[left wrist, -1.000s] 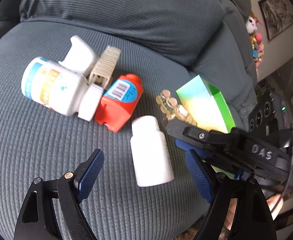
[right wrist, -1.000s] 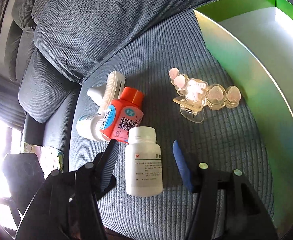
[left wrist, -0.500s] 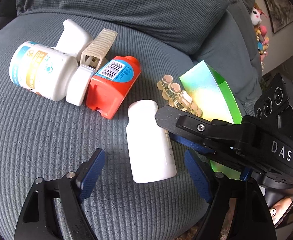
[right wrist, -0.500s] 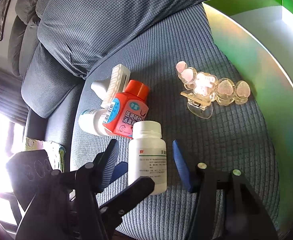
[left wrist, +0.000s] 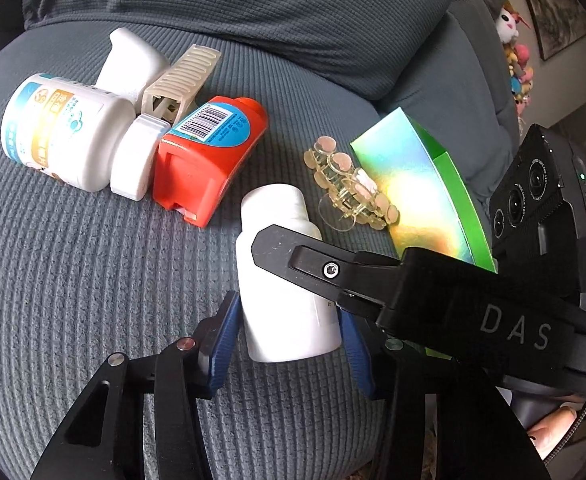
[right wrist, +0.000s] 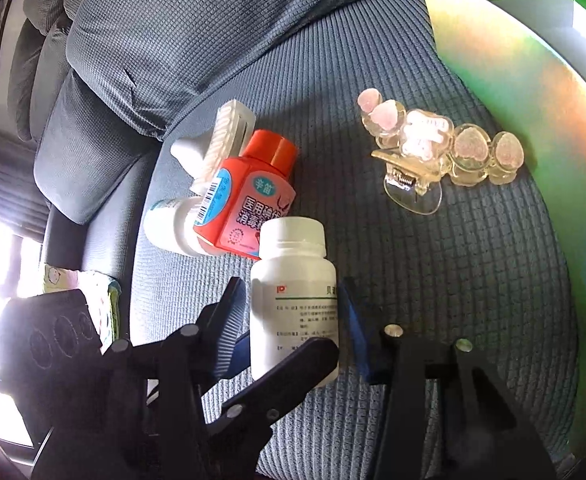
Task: Organize rigid objects
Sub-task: 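Carry the white pill bottle with the right gripper into the green box and release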
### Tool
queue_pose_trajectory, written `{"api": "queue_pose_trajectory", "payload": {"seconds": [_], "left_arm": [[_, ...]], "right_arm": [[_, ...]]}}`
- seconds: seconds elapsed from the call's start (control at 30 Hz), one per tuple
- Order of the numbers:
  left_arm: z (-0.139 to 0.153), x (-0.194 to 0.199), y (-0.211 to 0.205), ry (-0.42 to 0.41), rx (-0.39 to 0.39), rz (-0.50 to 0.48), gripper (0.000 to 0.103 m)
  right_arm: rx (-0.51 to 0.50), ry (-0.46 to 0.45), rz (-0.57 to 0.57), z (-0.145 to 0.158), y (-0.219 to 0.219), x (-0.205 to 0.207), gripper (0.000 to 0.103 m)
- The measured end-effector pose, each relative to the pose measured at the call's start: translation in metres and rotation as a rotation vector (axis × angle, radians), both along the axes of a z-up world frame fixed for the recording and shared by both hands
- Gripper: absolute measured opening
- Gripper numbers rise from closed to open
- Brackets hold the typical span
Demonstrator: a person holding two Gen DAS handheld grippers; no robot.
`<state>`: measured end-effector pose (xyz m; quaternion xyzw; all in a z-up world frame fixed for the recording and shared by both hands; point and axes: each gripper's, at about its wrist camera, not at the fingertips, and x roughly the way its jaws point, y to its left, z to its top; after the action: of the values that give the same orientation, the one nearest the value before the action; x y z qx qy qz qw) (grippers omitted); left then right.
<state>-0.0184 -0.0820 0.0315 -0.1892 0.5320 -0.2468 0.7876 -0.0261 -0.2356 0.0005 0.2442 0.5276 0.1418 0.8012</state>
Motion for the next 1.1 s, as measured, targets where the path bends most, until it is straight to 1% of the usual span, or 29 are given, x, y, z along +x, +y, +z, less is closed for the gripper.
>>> {"api": "queue_pose_trajectory", "payload": {"seconds": [0.13, 0.17, 0.3, 0.47, 0.6, 0.73, 0.83, 0.93, 1.1], "left_arm": [[0.005, -0.003, -0.002, -0.02, 0.004, -0.008, 0.05], [0.008, -0.004, -0.002, -0.036, 0.003, -0.012, 0.05], [0.025, -0.011, 0.002, -0.117, -0.01, -0.019, 0.05], [0.037, -0.017, 0.008, -0.173, -0.044, -0.029, 0.05], [0.05, -0.02, 0.009, -0.223, -0.049, -0.047, 0.05], [0.066, -0.025, 0.001, -0.292, -0.05, -0.067, 0.05], [0.077, -0.028, -0.005, -0.339, -0.059, -0.088, 0.05], [0.087, -0.03, -0.02, -0.374, -0.048, -0.105, 0.05], [0.098, -0.033, -0.041, -0.422, -0.061, -0.143, 0.05]], "right_arm": [[0.017, -0.003, -0.012, 0.0, -0.003, -0.003, 0.045], [0.015, -0.014, -0.013, 0.002, -0.003, -0.005, 0.045], [0.012, -0.098, -0.014, 0.021, -0.002, -0.016, 0.045], [0.01, -0.163, -0.023, 0.038, -0.003, -0.025, 0.045], [0.012, -0.207, -0.046, 0.05, -0.004, -0.032, 0.045], [0.035, -0.266, -0.09, 0.066, -0.014, -0.041, 0.045], [0.026, -0.314, -0.114, 0.079, -0.021, -0.052, 0.045], [0.04, -0.351, -0.132, 0.088, -0.029, -0.058, 0.045], [0.061, -0.403, -0.183, 0.099, -0.048, -0.069, 0.045]]}}
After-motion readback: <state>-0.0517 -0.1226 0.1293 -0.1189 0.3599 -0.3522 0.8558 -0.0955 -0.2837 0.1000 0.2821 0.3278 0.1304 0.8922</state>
